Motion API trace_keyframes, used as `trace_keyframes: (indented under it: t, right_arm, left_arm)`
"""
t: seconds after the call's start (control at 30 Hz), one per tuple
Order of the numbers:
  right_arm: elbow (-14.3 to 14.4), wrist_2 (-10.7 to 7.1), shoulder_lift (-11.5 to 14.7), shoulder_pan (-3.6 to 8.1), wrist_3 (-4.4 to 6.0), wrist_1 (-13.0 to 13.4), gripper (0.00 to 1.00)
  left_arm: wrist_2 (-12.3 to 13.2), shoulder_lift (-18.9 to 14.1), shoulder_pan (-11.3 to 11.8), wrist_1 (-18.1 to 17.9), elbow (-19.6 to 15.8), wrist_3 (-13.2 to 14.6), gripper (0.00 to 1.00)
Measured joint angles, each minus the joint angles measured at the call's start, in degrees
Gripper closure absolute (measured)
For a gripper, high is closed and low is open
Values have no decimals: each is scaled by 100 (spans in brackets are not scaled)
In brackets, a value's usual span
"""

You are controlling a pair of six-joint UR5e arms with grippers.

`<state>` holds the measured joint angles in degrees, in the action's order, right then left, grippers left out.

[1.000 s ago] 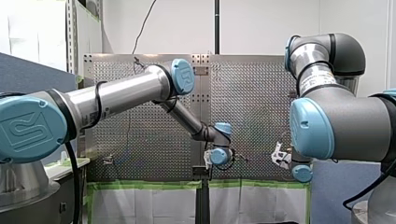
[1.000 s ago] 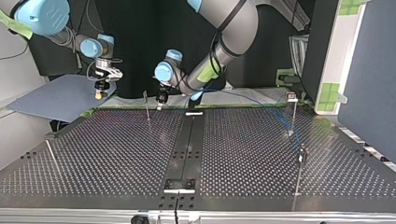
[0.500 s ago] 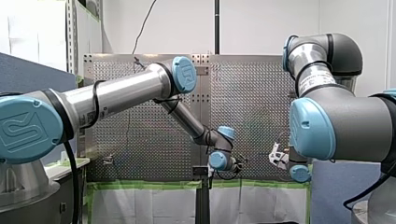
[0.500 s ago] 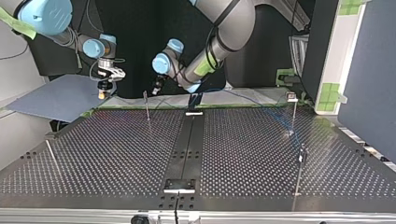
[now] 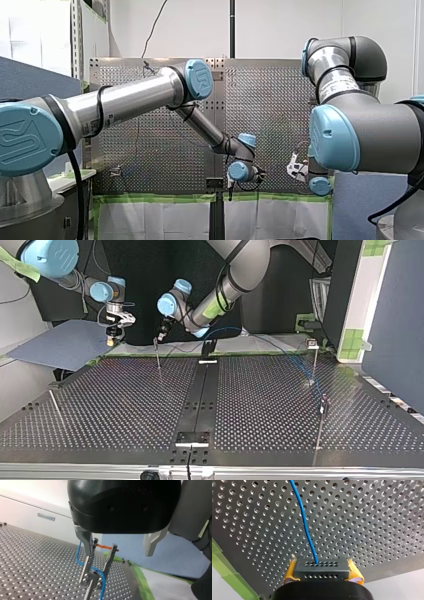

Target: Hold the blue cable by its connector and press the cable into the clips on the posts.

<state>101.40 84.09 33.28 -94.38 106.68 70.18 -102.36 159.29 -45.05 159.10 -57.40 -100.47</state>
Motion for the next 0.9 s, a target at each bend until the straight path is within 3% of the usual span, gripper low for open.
trace_keyframes:
  t: [0.2,0.9]
  right_arm:
    - [0,3,-8,-18,-4,-4,100]
    - [1,3,-24,-40,10,31,100]
  left_arm:
    - [-215,-4,-47,-59,18,-11,0]
    - [-485,-7,-295,-146,68,-2,0]
